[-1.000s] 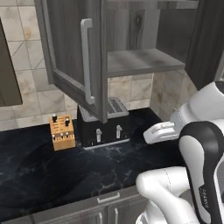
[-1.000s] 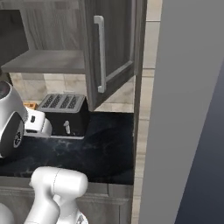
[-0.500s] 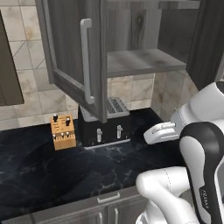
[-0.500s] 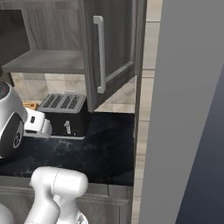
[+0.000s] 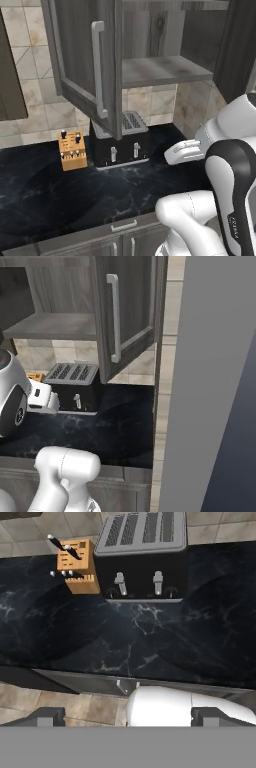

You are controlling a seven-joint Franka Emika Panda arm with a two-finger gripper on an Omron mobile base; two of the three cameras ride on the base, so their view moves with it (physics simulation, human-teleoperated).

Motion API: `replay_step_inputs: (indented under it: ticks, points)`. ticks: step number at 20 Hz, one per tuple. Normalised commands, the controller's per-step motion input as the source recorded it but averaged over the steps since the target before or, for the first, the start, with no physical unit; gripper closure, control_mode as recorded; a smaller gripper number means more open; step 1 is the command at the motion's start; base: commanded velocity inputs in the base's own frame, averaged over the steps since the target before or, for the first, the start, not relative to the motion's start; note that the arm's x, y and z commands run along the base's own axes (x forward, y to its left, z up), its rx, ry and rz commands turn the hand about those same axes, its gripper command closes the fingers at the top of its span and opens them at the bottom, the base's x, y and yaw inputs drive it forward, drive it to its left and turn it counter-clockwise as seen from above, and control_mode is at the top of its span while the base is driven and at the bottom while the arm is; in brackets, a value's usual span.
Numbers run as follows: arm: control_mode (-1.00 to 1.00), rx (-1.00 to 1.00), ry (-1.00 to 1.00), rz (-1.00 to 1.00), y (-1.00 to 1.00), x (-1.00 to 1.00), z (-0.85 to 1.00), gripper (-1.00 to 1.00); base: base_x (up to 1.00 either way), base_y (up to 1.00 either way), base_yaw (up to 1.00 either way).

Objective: Open the cabinet. Pick the spray and place it next to the sink. Then close the cabinet.

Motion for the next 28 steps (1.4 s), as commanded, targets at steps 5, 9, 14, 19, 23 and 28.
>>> replay_step_inputs:
  ticks: [5,9,14,19,23,28]
  points:
    - [1.0,0.0,0.0,0.0,0.0,0.0,0.0,-1.0,0.0,0.0,0.0]
    - [-1.0,0.0,0.0,0.0,0.0,0.0,0.0,-1.0,0.0,0.0,0.0]
    - [-1.0,0.0,0.0,0.0,0.0,0.0,0.0,-1.0,0.0,0.0,0.0]
    - [-1.0,0.0,-0.03,0.0,0.0,-0.12,0.0,-1.0,0.0,0.0,0.0]
    - [-1.0,0.0,-0.13,0.0,0.0,-0.27,0.06,-1.0,0.0,0.0,0.0]
    - [-1.0,0.0,-0.03,0.0,-0.11,-0.07,0.18,-1.0,0.0,0.0,0.0]
